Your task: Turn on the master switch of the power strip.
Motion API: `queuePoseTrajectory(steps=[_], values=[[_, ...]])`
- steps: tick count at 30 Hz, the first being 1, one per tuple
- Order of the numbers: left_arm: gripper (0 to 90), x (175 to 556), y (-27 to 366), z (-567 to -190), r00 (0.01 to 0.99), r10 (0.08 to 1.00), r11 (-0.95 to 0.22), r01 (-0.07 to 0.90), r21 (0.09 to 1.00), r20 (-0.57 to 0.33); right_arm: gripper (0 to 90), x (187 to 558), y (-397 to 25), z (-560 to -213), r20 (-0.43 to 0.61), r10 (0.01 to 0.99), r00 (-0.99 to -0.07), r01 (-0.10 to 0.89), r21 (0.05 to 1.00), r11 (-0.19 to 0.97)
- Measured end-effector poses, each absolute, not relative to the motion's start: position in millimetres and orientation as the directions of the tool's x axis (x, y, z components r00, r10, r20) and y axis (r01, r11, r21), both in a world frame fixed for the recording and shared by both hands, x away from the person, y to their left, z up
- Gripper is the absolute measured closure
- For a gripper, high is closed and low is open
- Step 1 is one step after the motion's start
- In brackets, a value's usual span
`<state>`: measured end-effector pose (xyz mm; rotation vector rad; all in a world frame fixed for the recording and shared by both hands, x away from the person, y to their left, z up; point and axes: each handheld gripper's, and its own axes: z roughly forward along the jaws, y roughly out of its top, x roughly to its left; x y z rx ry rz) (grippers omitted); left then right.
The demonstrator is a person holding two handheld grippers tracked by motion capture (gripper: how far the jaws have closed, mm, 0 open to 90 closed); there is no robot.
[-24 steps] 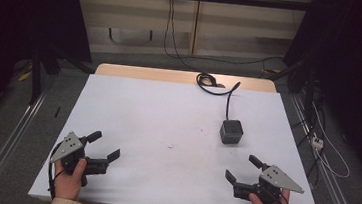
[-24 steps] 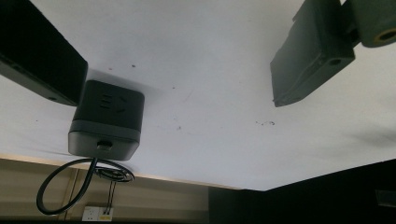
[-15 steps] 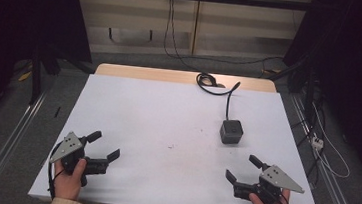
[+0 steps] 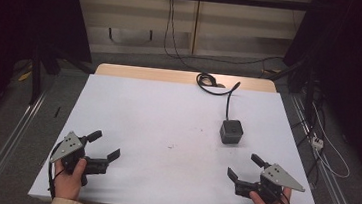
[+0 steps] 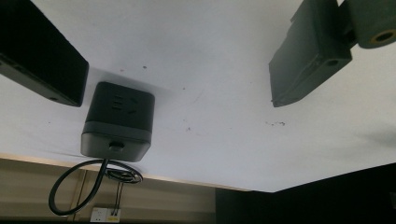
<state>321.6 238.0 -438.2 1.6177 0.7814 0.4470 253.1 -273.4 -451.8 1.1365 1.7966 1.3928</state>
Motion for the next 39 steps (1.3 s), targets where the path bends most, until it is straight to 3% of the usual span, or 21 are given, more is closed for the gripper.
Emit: queuePoseTrajectory(steps=[39], values=[[3.5,321,235,-438,0.710,0.692,-0.056,0.232,0.971,-0.129,8.2,295,-275,-450,0.031,0.911,-0.410,0.274,0.957,0.090]])
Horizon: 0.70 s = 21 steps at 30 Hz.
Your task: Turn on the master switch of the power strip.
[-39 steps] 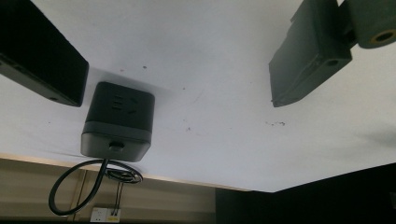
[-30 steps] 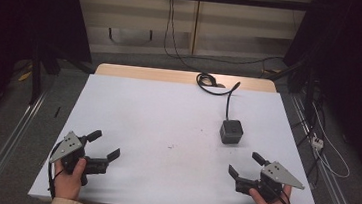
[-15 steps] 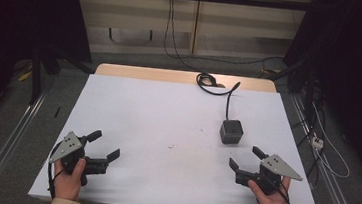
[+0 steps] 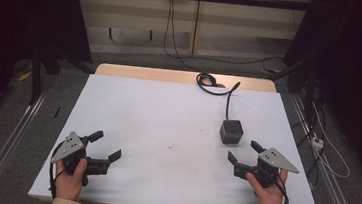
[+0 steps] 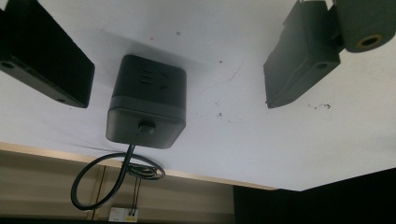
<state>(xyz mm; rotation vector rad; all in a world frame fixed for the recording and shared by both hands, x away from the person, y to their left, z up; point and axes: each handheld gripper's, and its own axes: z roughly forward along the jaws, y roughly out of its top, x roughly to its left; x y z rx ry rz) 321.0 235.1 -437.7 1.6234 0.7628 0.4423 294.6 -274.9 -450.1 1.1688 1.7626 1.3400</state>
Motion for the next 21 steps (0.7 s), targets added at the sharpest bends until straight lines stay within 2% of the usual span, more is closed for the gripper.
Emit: queuePoseTrajectory(steps=[21], values=[[3.5,322,233,-438,0.720,0.682,-0.060,0.231,0.971,-0.129,10.3,311,-276,-448,0.053,0.926,-0.373,0.280,0.958,0.058]])
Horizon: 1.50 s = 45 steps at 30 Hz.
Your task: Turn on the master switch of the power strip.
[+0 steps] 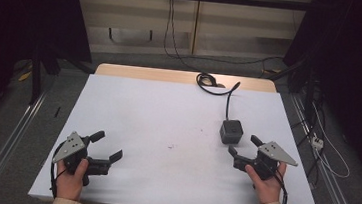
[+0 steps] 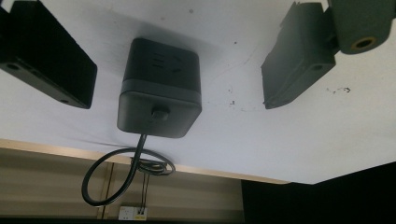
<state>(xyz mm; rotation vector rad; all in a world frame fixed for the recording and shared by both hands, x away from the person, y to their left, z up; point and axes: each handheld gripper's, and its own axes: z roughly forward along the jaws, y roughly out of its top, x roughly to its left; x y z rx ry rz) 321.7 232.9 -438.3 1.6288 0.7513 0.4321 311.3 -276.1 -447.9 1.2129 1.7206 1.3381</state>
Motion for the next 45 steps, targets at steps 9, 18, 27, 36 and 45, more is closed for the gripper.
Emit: queuePoseTrajectory(steps=[9,18,27,36,45], values=[[3.5,322,232,-439,0.720,0.682,-0.060,0.233,0.971,-0.130,10.9,316,-275,-447,0.054,0.928,-0.369,0.283,0.957,0.057],[3.5,322,232,-438,0.723,0.679,-0.063,0.232,0.971,-0.129,11.9,320,-274,-447,0.063,0.927,-0.371,0.290,0.956,0.051],[3.5,322,232,-439,0.726,0.677,-0.070,0.230,0.971,-0.123,11.9,324,-274,-446,0.063,0.928,-0.367,0.291,0.955,0.050],[3.5,322,231,-439,0.726,0.676,-0.069,0.232,0.970,-0.125,12.7,328,-273,-445,0.059,0.929,-0.365,0.287,0.957,0.052],[3.5,323,231,-439,0.727,0.676,-0.072,0.230,0.970,-0.122,12.4,331,-273,-444,0.057,0.931,-0.359,0.284,0.958,0.050]])
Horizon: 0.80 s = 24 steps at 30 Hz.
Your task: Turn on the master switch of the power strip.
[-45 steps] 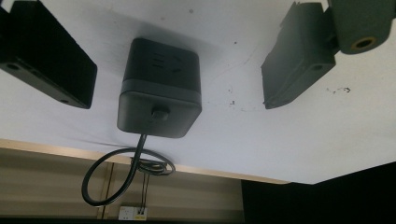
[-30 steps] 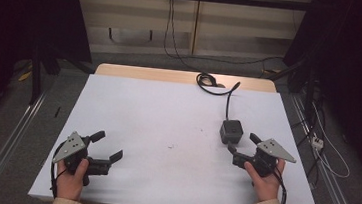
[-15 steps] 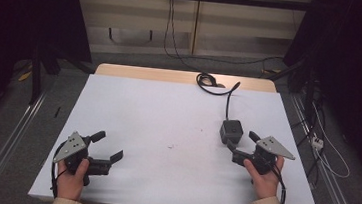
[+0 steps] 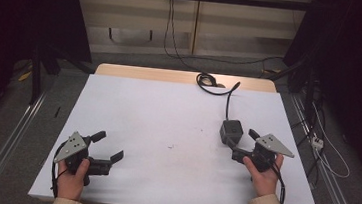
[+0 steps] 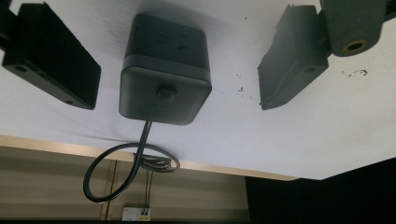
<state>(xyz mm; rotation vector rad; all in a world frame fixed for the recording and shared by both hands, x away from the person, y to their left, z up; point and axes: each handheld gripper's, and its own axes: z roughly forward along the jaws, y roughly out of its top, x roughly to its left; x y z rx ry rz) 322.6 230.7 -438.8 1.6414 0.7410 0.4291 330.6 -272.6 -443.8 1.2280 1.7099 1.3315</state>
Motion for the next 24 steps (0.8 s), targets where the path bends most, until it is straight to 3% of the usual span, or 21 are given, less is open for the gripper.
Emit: queuePoseTrajectory(steps=[24], values=[[3.5,322.6,230.5,-438.7,0.726,0.677,-0.073,0.231,0.970,-0.122,20.5,339.2,-271.7,-439.1,0.065,0.930,-0.362,0.283,0.958,0.043]])
